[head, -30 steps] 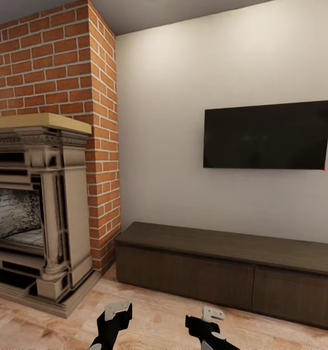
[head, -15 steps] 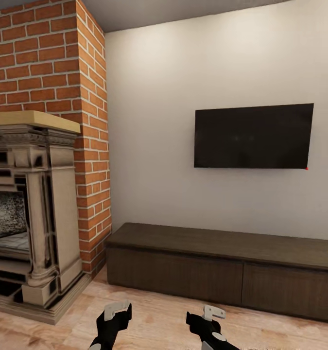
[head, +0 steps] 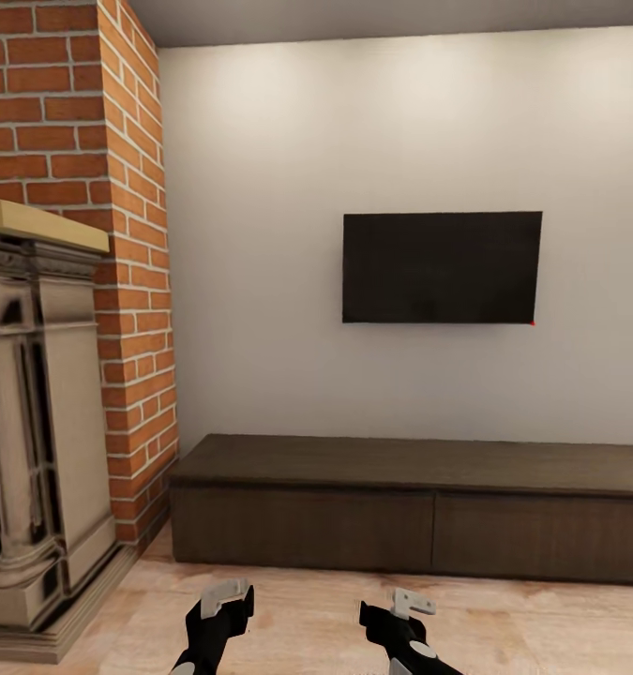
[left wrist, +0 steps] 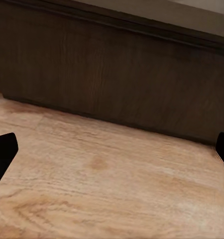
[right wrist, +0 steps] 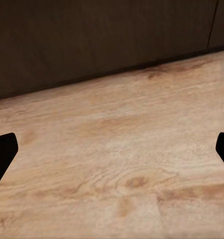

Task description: Place each of the two pumpkins and all three candles from the living room inside a cabinet in the living room (use any cabinet), then make sure every cabinet is closed, and position the cauldron so it is next to a table in the living room.

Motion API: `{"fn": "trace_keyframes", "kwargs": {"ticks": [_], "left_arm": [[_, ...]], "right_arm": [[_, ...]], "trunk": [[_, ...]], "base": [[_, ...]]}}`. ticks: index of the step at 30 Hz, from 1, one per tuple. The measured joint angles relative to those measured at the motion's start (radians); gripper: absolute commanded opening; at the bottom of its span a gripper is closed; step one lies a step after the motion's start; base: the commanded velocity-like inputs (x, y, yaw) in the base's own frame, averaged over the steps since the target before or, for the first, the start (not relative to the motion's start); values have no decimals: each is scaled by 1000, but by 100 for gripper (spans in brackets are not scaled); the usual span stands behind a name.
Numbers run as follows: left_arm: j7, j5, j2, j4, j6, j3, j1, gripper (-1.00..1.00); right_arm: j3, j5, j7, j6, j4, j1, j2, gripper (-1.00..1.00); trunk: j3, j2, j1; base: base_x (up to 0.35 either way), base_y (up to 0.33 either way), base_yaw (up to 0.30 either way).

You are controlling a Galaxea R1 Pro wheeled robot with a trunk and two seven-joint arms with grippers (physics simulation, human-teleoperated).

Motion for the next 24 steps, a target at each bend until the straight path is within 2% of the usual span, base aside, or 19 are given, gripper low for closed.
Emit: {"fn": "trace_keyframes", "kwargs": {"ticks": [10,12,13,15,16,19,21,22,24], "left_arm": [[0,6,7,-35,13,10,0,100],[-7,28,23,-65,39,12,0,100],[-20,57,38,-98,70,12,0,100],[-64,157,97,-193,173,13,0,100],[-92,224,138,-246,236,12,0,100],[-163,463,270,-387,387,9,0,100],[-184,602,347,-446,434,10,-1,100],[-187,633,366,-457,441,11,0,100],[-195,740,432,-489,458,31,0,100]], "right_arm": [[0,-3,1,0,0,0,-3,100],[0,-2,0,0,0,0,-3,100],[1,-2,0,-2,-1,0,-3,100],[1,-1,-1,-8,-2,0,-3,100],[1,-1,-1,-10,-2,0,-3,100],[1,-1,0,-13,-3,0,-3,100],[2,0,0,-13,-4,0,-2,100],[1,0,0,-13,-5,0,-2,100],[2,1,0,-14,-5,0,-1,100]], "trunk": [[0,0,0],[0,0,0],[0,0,0],[0,0,0],[0,0,0],[0,0,0],[0,0,0],[0,0,0],[0,0,0]], "base": [[0,1,-291],[0,0,-291],[0,0,-291],[0,0,-291],[0,0,-291],[0,0,-162],[0,0,-56],[0,0,-32],[0,0,-17]]}}
